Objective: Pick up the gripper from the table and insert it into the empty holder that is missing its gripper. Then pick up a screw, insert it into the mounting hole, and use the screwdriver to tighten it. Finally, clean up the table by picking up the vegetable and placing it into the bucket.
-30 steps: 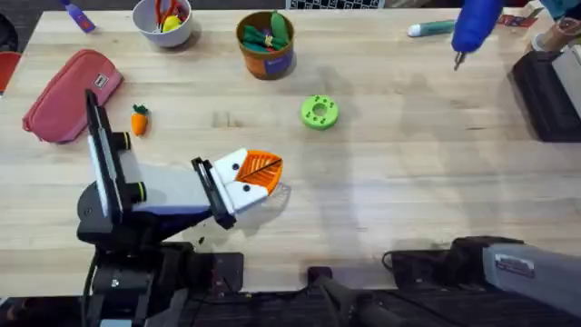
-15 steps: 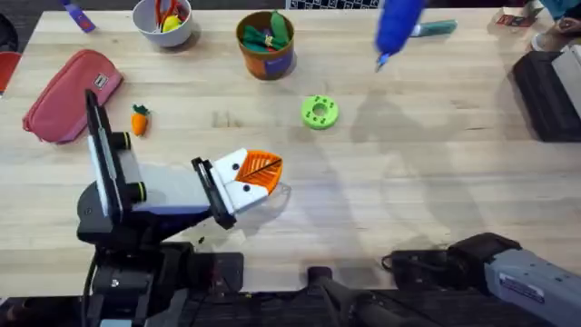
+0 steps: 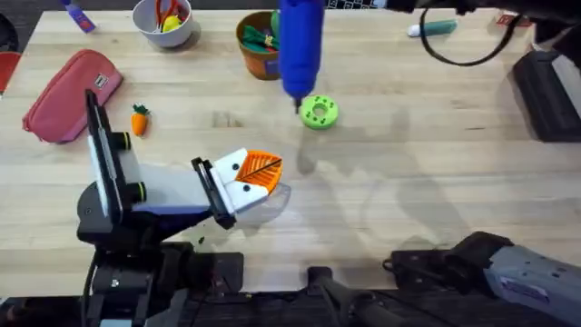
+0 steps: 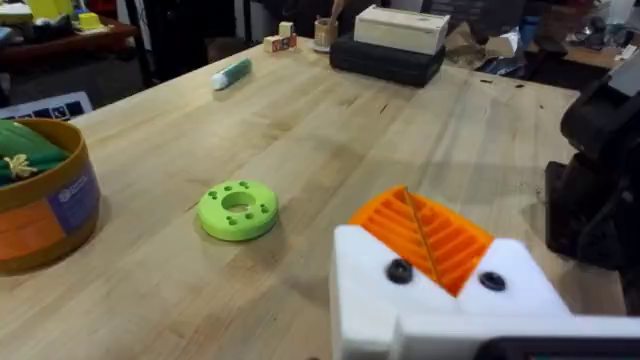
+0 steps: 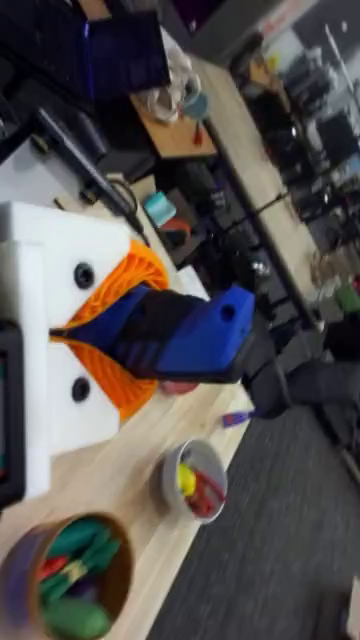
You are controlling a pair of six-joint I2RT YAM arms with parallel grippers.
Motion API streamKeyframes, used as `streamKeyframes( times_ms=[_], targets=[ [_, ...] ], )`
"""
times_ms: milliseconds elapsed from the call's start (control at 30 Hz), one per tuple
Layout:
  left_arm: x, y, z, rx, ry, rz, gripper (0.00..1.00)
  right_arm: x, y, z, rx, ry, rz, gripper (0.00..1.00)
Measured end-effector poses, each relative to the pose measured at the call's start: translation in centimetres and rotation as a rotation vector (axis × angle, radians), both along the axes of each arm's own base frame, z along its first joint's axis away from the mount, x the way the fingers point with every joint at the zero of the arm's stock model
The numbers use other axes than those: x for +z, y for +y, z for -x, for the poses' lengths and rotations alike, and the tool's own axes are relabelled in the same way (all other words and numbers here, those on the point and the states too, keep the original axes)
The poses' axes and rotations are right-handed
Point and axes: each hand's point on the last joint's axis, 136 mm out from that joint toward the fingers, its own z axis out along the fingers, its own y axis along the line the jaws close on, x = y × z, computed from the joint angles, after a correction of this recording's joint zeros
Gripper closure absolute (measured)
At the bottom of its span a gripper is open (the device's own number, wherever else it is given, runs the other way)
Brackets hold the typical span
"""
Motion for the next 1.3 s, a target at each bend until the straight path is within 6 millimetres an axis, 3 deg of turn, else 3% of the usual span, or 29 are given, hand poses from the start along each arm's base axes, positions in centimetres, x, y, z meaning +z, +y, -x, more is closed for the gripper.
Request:
streamKeyframes(
  times_ms=[200,400,433,767,967,1167,1300],
  targets=[
    [0.0,0.0,0.0,0.0,0.0,0.0,0.994,1.9,2.5,2.8,0.116,-0.112,-0.08,0.978],
    [0.0,0.0,0.0,0.0,0.0,0.0,0.994,-0.3,3.4,5.3,0.217,-0.227,-0.205,0.978],
    [0.0,0.0,0.0,0.0,0.0,0.0,0.994,-0.7,3.4,6.5,0.274,-0.266,-0.218,0.978],
    [0.0,0.0,0.0,0.0,0.0,0.0,0.994,-2.3,5.0,10.6,0.464,-0.394,-0.163,0.978],
    [0.0,0.0,0.0,0.0,0.0,0.0,0.994,-3.0,5.9,10.8,0.494,-0.46,-0.159,0.978],
    [0.0,0.0,0.0,0.0,0.0,0.0,0.994,-2.1,6.4,11.6,0.511,-0.559,-0.202,0.978],
    [0.0,0.0,0.0,0.0,0.0,0.0,0.994,-2.8,7.0,11.5,0.526,-0.552,-0.196,0.978]
  ],
)
